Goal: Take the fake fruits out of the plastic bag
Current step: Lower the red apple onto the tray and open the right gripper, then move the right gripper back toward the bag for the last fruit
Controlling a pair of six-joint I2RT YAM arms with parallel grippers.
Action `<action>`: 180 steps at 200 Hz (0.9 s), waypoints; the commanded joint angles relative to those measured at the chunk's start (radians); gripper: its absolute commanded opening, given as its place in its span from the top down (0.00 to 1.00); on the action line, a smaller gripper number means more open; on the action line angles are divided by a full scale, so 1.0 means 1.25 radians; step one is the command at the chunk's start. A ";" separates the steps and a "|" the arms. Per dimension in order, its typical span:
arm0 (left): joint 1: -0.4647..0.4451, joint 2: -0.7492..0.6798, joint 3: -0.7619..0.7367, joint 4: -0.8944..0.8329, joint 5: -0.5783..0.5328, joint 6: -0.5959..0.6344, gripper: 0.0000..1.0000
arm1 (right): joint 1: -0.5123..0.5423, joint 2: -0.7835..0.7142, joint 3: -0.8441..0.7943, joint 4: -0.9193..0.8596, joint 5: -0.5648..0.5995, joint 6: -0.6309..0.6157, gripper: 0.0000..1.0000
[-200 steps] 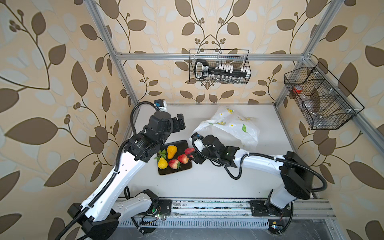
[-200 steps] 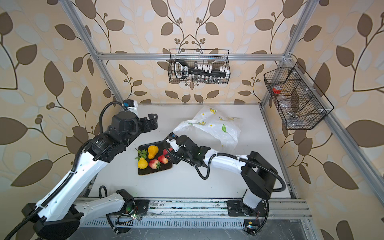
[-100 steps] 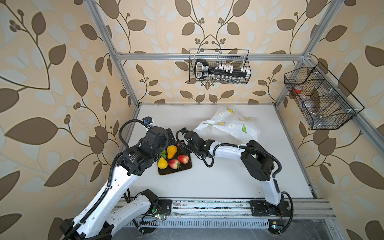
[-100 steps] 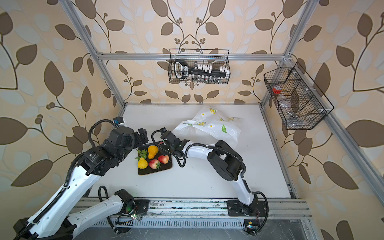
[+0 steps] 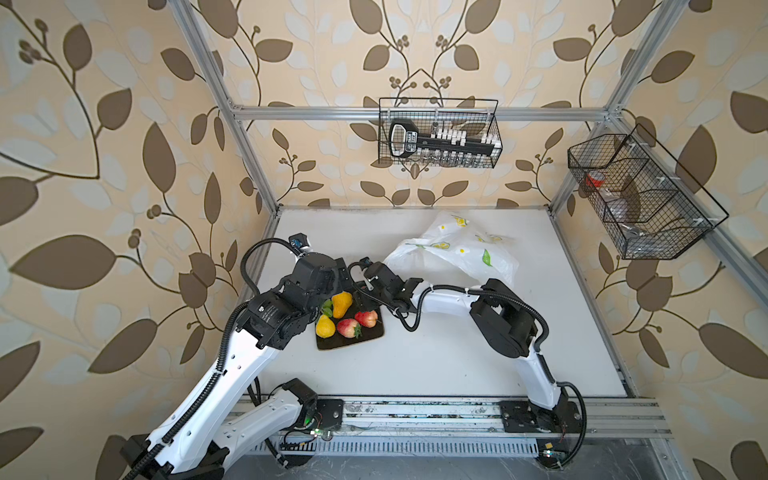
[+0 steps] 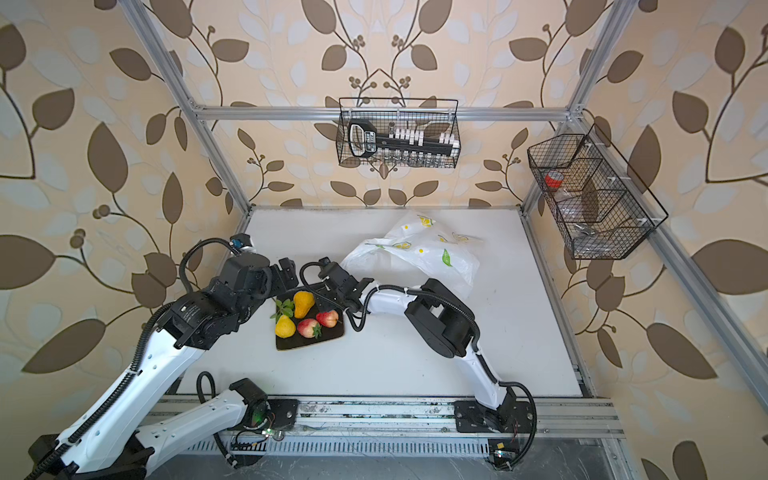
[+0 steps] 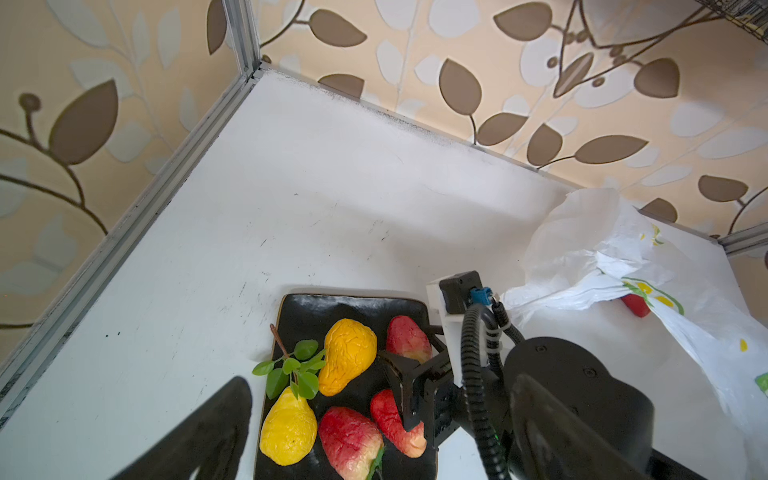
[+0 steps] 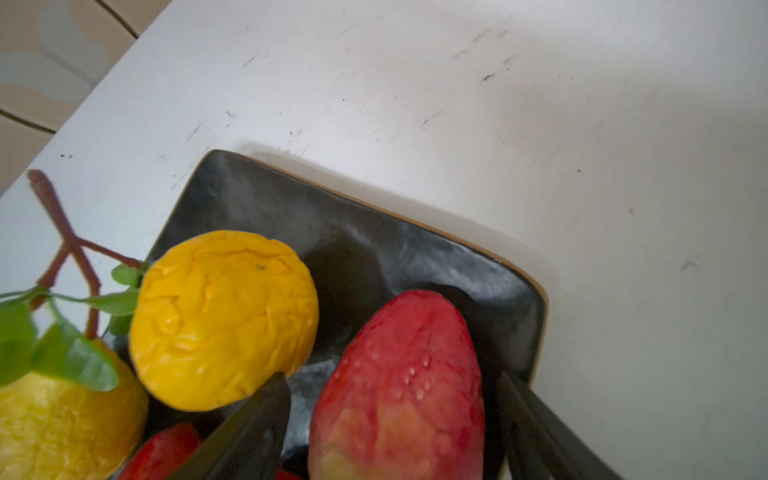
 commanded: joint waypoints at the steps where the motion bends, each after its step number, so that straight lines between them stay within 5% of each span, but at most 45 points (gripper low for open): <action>1: 0.002 0.009 0.031 0.027 0.004 0.028 0.03 | 0.001 -0.119 -0.037 0.022 -0.018 -0.008 0.21; 45: 0.003 0.051 0.044 0.095 0.086 0.100 0.02 | 0.013 -0.360 -0.240 0.091 -0.061 -0.048 0.25; 99: 0.003 0.177 -0.002 0.262 0.362 0.259 0.01 | 0.017 -0.625 -0.492 0.033 0.063 -0.128 0.34; 140: 0.003 0.324 0.019 0.335 0.450 0.295 0.01 | 0.015 -0.696 -0.581 -0.089 0.206 -0.072 0.44; 180: 0.017 0.465 0.054 0.347 0.449 0.346 0.02 | 0.015 -0.710 -0.621 -0.134 0.228 0.012 0.47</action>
